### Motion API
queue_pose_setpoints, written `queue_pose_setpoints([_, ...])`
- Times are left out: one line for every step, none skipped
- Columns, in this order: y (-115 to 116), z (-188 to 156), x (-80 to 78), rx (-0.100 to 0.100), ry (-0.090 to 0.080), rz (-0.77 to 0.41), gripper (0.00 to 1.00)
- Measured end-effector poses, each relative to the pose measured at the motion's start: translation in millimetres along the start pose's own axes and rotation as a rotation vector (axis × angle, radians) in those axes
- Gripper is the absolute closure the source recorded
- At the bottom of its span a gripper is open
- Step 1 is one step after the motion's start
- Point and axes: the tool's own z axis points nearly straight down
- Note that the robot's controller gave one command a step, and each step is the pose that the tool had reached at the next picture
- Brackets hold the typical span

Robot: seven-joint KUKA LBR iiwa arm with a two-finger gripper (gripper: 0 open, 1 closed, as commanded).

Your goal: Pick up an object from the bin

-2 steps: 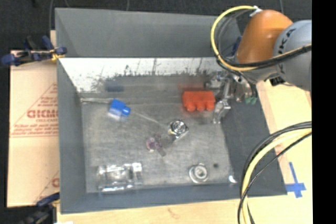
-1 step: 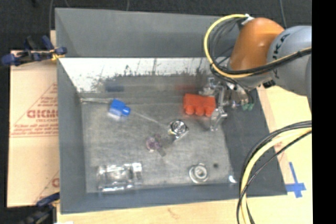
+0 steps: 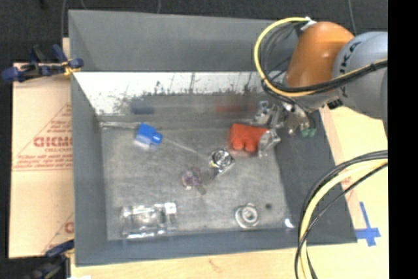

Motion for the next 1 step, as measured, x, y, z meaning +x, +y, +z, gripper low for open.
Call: queue_pose_setpoints([14.2, -119.1, -8.5, -0.001, -0.009, 0.029, 1.0])
